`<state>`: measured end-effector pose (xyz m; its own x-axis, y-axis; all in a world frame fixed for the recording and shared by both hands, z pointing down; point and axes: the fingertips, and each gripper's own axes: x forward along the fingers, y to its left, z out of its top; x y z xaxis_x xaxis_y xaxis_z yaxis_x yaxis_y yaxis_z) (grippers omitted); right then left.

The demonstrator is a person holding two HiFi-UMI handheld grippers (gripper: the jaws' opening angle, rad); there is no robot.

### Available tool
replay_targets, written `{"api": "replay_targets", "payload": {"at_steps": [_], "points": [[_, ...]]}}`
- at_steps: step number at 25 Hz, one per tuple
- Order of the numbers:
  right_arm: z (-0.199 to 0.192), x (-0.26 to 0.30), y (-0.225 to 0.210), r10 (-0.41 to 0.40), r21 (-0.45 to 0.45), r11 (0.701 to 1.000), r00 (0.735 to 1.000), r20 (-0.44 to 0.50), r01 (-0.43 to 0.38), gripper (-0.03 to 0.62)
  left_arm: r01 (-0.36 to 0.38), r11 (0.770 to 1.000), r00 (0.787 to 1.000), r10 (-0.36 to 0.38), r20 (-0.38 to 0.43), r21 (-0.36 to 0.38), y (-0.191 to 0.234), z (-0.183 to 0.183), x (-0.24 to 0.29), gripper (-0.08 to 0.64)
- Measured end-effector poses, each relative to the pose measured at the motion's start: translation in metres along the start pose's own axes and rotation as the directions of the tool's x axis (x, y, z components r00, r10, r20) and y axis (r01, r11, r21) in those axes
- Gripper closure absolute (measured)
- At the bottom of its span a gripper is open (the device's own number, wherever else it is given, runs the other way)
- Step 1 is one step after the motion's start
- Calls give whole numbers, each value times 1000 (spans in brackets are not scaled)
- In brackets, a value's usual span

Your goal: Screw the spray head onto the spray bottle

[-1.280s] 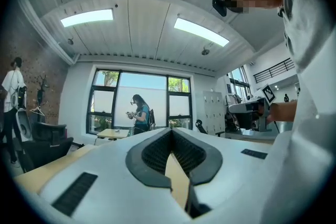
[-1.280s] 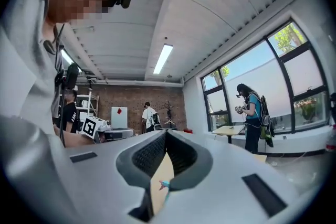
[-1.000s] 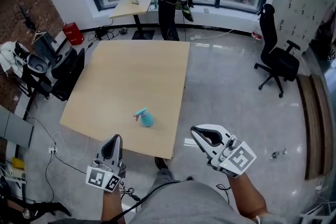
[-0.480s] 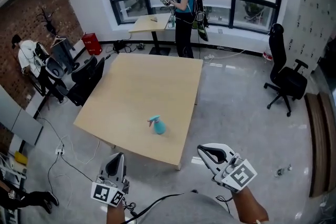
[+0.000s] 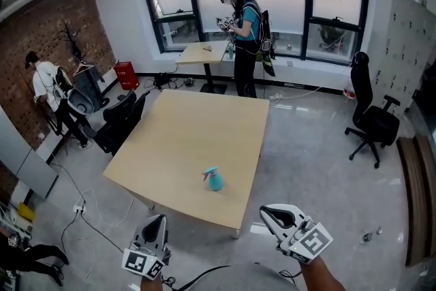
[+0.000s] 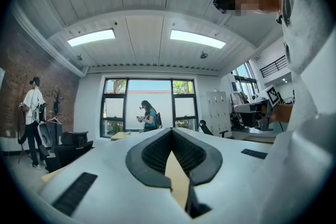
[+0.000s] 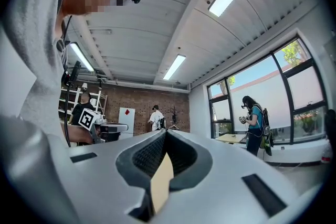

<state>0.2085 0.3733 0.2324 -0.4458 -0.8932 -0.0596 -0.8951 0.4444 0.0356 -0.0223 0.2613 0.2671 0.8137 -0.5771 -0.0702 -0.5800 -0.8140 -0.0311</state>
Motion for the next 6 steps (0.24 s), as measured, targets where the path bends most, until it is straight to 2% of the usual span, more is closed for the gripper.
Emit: {"api": "replay_targets", "payload": {"at_steps": [6], "points": [[0,-8,1,-27,-7,1000,999,-27,27,588,41,999,999,-42,15,13,-12,10,6,556]]}}
